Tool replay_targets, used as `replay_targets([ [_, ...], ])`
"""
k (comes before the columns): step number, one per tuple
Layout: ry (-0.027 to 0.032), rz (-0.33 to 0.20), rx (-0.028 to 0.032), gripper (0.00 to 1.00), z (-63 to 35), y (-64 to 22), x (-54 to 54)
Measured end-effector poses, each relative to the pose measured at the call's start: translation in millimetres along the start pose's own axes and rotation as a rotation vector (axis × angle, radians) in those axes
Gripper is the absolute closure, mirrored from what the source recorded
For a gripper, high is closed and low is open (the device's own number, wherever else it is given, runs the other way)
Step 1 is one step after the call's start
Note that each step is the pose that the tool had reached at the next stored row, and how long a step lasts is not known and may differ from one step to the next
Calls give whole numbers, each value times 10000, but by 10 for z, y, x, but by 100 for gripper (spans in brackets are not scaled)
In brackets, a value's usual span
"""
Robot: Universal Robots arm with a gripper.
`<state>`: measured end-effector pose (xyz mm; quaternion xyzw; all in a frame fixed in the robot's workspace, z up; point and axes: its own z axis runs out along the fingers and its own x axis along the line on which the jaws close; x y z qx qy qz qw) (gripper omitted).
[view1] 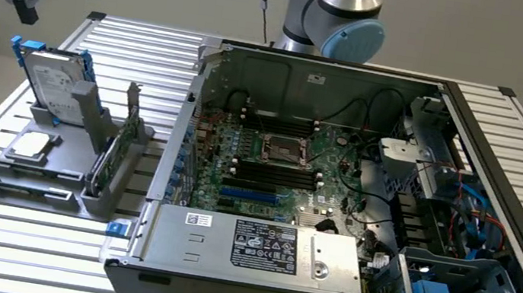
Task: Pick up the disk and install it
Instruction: 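Pick up the disk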
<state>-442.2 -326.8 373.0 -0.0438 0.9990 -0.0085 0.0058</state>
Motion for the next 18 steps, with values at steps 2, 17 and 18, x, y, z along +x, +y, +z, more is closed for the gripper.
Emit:
replay_targets([
  [2, -6, -360, -4, 89, 0, 0, 0],
  [17, -80, -3080, -27, 89, 19, 0, 0],
  [18, -124, -3266, -21, 89, 21, -1, 0],
])
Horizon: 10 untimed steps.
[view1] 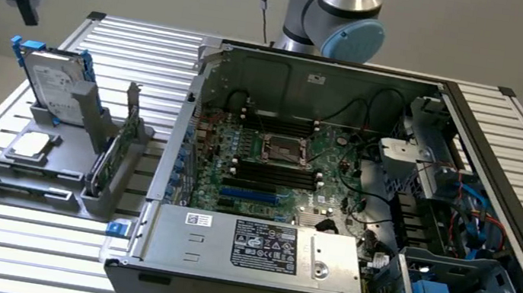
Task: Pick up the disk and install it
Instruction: 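Pick up the disk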
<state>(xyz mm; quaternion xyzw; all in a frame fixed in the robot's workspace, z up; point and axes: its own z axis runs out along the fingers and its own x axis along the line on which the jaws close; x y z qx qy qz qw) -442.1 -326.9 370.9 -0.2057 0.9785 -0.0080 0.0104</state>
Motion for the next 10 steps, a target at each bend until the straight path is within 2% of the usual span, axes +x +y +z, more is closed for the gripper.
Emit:
replay_targets([
  [2, -88, -345, 31, 89, -1, 0, 0],
  [10, -130, -1795, 4, 89, -1, 1, 0],
])
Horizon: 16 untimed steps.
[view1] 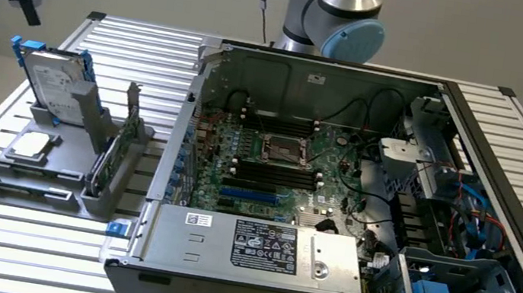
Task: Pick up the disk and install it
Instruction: 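Pick up the disk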
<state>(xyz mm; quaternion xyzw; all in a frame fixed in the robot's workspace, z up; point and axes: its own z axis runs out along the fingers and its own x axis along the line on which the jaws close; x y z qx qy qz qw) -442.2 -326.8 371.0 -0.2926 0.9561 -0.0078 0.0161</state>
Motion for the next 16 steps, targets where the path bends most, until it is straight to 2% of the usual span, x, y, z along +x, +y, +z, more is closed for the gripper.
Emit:
replay_targets([
  [16, -64, -2910, -78, 89, 1, 0, 0],
])
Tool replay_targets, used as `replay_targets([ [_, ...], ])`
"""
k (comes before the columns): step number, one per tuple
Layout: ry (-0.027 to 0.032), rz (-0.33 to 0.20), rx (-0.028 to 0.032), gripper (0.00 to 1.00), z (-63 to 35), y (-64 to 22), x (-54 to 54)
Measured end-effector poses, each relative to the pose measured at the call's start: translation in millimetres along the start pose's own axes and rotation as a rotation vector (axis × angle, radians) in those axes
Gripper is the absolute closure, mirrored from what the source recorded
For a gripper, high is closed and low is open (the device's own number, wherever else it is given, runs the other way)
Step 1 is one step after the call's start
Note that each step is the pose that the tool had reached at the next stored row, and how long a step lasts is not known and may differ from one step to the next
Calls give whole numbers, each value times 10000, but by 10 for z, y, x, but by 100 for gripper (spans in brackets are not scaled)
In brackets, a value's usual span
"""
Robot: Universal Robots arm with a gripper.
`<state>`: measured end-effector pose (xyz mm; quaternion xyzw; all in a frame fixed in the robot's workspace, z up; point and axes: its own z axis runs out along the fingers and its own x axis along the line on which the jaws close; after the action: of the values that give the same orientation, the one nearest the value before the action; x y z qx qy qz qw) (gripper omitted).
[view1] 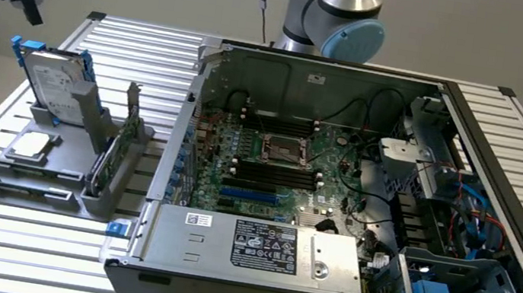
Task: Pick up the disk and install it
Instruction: 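Pick up the disk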
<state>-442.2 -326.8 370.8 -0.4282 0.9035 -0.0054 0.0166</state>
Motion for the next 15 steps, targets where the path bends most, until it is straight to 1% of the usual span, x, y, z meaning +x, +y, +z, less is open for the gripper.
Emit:
replay_targets([
  [15, -61, -2728, -75, 89, 20, 0, 0],
])
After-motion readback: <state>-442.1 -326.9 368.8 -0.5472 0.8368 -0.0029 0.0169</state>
